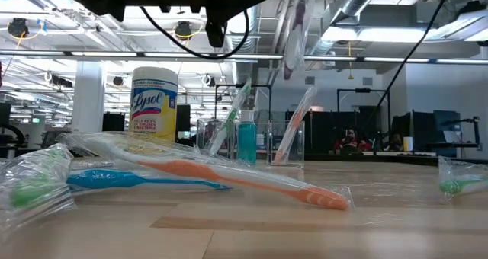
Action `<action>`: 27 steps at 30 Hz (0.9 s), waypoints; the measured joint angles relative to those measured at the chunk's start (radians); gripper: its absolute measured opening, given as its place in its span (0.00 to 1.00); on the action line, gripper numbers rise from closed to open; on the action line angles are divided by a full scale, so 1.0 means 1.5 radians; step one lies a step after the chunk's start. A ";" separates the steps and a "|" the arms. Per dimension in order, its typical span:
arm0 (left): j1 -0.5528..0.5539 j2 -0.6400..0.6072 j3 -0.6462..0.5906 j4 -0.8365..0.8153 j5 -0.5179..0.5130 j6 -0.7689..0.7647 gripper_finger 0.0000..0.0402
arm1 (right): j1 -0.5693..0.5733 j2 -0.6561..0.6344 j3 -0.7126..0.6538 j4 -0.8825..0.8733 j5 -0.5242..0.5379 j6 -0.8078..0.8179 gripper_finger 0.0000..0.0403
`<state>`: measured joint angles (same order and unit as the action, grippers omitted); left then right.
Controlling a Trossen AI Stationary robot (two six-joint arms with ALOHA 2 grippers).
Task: Pick & Place toothbrushing station
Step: Put the right purple toothbrush into the transparent organizer
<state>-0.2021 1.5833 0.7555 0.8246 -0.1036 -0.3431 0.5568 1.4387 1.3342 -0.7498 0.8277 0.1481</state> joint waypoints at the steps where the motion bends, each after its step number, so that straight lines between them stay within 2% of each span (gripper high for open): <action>1: 0.001 0.000 0.000 0.001 0.000 0.000 0.30 | -0.004 0.000 0.000 0.004 -0.005 -0.001 0.00; 9: 0.001 0.000 0.000 0.002 -0.015 0.004 0.31 | -0.021 0.005 0.000 0.025 -0.013 -0.025 0.00; 19: 0.002 0.000 0.000 0.004 -0.046 0.004 0.51 | -0.029 0.005 0.000 0.075 -0.040 -0.070 0.00; 27: 0.002 0.000 0.000 0.011 -0.055 0.002 0.56 | -0.037 0.005 0.000 0.099 -0.045 -0.099 0.00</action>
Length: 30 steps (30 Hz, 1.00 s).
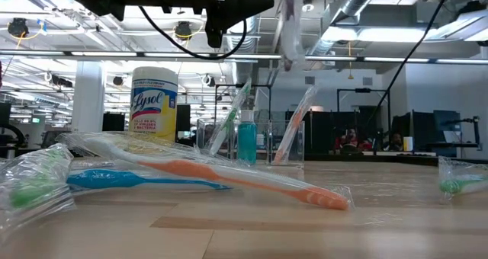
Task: Pick & Place toothbrushing station
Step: Put the right purple toothbrush into the transparent organizer
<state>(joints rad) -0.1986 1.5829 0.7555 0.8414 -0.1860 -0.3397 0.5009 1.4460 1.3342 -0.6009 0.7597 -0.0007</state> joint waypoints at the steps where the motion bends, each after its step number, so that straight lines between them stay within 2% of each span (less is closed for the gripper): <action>1: 0.000 0.000 0.000 0.001 0.000 0.000 0.56 | 0.000 0.000 0.000 0.005 0.000 -0.003 0.00; 10: -0.002 0.003 0.000 0.027 0.000 0.001 0.54 | -0.010 0.000 0.000 0.007 -0.004 -0.007 0.00; 19: -0.001 0.083 0.031 0.079 -0.001 0.002 0.53 | -0.013 0.000 0.000 0.005 -0.005 -0.007 0.00; 30: -0.001 0.073 0.038 0.092 -0.001 0.031 0.51 | -0.011 0.000 0.000 0.006 -0.005 -0.007 0.00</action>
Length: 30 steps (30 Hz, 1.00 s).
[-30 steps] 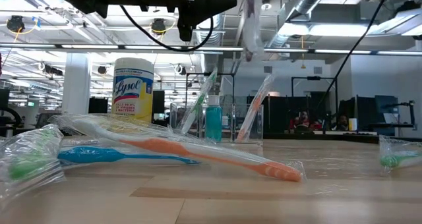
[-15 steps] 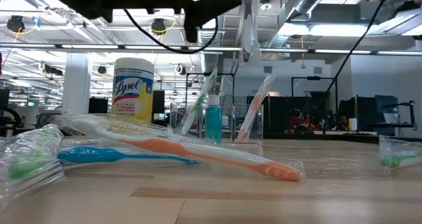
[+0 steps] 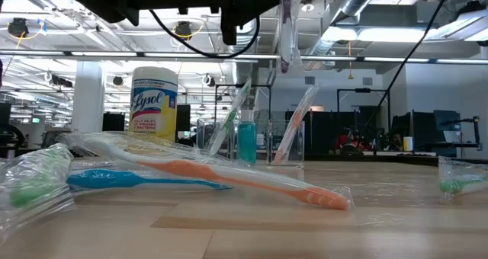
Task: Pick & Place toothbrushing station
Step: Put the right purple toothbrush into the transparent organizer
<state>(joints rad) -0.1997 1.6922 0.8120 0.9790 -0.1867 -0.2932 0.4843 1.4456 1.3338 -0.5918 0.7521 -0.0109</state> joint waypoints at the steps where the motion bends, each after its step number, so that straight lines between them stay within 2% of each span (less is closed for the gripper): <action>1: 0.000 0.001 0.000 0.001 0.000 0.000 0.50 | 0.000 0.000 0.000 0.000 0.000 0.000 0.00; 8: 0.000 0.006 0.000 0.002 0.000 0.001 0.34 | -0.002 0.000 0.000 0.001 0.000 0.000 0.00; 18: 0.003 0.006 0.000 0.000 0.001 0.032 0.03 | -0.002 0.000 0.000 0.001 -0.015 0.002 0.00; 30: 0.002 0.006 0.000 -0.004 0.001 0.035 0.02 | -0.002 0.000 0.000 -0.005 -0.011 0.007 0.00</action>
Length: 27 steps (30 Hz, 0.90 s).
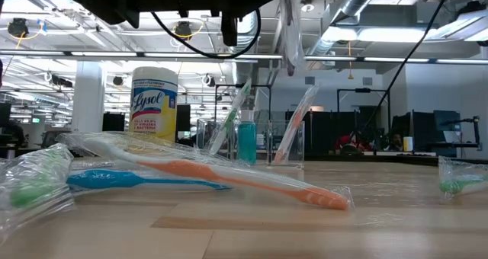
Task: Pick & Place toothbrushing station
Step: Put the right purple toothbrush into the transparent organizer
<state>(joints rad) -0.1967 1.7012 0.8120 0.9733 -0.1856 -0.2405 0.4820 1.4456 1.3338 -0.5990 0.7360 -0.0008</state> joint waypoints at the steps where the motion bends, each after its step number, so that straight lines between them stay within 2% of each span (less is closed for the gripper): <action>1: 0.000 0.000 0.000 -0.002 0.000 0.000 0.02 | 0.000 0.000 0.000 -0.002 0.003 0.001 0.00; 7: 0.000 0.000 -0.001 -0.006 -0.001 0.000 0.02 | 0.000 0.000 0.000 -0.034 0.046 0.039 0.11; 12: 0.004 -0.032 -0.027 -0.014 -0.010 0.012 0.02 | 0.000 0.000 0.000 -0.076 0.051 0.077 0.21; 17: 0.006 -0.104 -0.087 -0.012 -0.081 0.021 0.02 | -0.001 0.000 -0.001 -0.087 0.051 0.091 0.26; 27: 0.006 -0.213 -0.202 -0.010 -0.221 0.043 0.02 | -0.009 -0.001 -0.001 -0.076 0.051 0.090 0.27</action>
<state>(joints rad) -0.1883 1.3823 0.5093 0.9583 -0.5172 -0.1767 0.4684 1.4448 1.3331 -0.7129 0.8131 0.1349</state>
